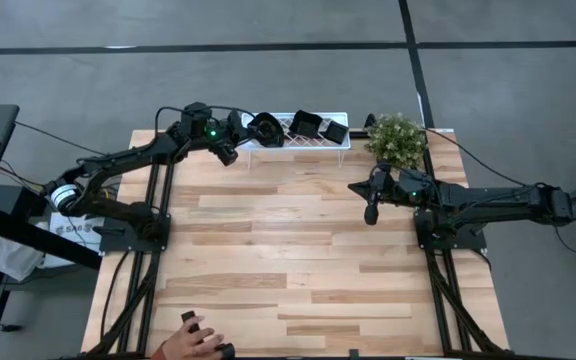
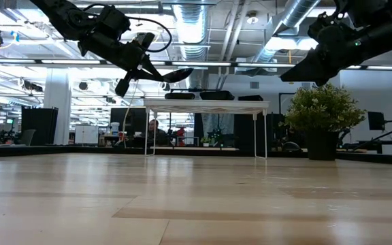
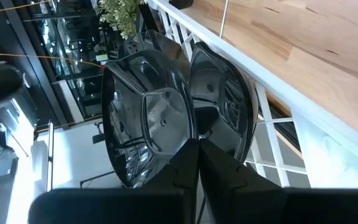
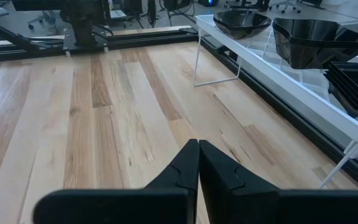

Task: Pick & Place Mini shaped plates
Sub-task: Stack the black leaf-shaped plate on top of the black leaf-shaped plate on the shelf

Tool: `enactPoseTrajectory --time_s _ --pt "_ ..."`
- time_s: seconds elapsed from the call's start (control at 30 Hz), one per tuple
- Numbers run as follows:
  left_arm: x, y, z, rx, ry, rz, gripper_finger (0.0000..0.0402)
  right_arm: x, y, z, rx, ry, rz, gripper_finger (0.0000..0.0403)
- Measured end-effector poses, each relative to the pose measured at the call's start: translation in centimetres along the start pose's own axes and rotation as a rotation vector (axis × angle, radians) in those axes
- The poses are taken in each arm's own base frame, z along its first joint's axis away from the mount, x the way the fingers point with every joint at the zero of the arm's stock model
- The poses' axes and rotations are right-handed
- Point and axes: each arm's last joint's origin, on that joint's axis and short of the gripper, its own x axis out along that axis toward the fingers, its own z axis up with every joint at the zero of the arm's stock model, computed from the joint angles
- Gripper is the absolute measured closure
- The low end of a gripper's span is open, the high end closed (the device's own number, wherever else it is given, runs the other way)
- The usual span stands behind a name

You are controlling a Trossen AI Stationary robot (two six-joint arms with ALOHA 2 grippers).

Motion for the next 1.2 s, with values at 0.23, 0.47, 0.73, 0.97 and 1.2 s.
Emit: enactPoseTrajectory --time_s 0.23,0.47,0.73,0.97,1.2 --pt "0.18 -0.12 0.06 -0.001 -0.013 -0.001 0.0385 0.0 0.01 0.01 0.0 -0.001 0.0 0.0397" --pt "0.18 -0.04 0.03 0.003 -0.012 0.008 0.0385 0.0 0.0 0.02 0.0 -0.001 0.0 0.0397" --pt "0.17 0.13 -0.02 0.008 -0.006 0.024 0.0384 0.0 -0.01 0.02 0.0 -0.002 0.0 0.0397" --pt "0.17 0.12 -0.02 0.004 -0.005 0.024 0.0365 0.0 -0.01 0.02 0.0 -0.002 0.0 0.0397" --pt "0.4 -0.03 -0.04 -0.005 -0.006 0.02 0.0347 0.01 0.0 0.02 0.0 -0.002 0.0 0.0397"
